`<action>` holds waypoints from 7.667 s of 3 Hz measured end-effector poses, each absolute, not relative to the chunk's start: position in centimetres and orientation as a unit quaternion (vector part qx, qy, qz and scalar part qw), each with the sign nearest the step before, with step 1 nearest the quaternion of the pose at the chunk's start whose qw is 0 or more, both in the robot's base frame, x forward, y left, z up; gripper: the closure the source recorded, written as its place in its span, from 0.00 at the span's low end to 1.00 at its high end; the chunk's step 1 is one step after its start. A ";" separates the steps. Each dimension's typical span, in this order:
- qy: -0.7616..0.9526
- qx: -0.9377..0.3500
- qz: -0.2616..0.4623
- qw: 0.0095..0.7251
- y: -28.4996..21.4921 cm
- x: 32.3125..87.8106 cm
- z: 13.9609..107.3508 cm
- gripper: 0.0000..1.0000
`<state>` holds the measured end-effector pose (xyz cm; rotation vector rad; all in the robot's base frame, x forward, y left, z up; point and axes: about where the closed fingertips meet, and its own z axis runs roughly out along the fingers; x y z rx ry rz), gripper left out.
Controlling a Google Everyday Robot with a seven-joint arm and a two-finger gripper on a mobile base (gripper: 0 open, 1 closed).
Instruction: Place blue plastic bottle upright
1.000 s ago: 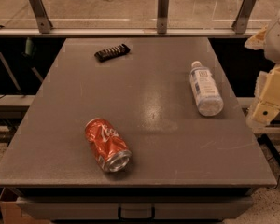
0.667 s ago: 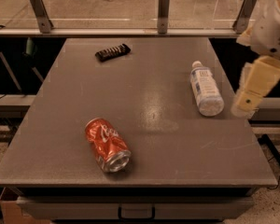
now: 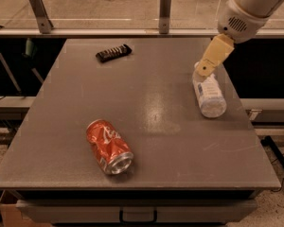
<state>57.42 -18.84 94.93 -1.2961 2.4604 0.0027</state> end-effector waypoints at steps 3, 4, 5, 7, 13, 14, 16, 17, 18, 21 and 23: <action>0.953 -0.279 -0.005 0.115 -18.5 62.8 85.7 0.00; 0.963 -0.247 0.001 0.109 -19.0 63.2 84.1 0.17; 0.969 -0.224 0.008 0.106 -19.1 63.9 83.5 0.48; 0.945 -0.263 0.084 0.174 -16.6 65.6 87.3 0.96; 0.439 -0.526 0.421 0.594 -13.1 58.7 101.3 1.00; 0.370 -0.567 0.401 0.617 -13.2 58.1 100.2 1.00; 0.337 -0.596 0.407 0.605 -12.9 58.4 97.3 0.83; 0.352 -0.598 0.418 0.587 -12.6 58.9 96.3 0.59; 0.364 -0.596 0.425 0.576 -12.4 59.3 95.7 0.36; 0.414 -0.577 0.423 0.563 -12.9 59.9 94.3 0.00; 0.433 -0.572 0.420 0.556 -12.9 60.0 94.2 0.00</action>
Offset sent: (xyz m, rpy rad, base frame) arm 0.0606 0.0044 -0.1083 -0.0133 0.1562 -0.4593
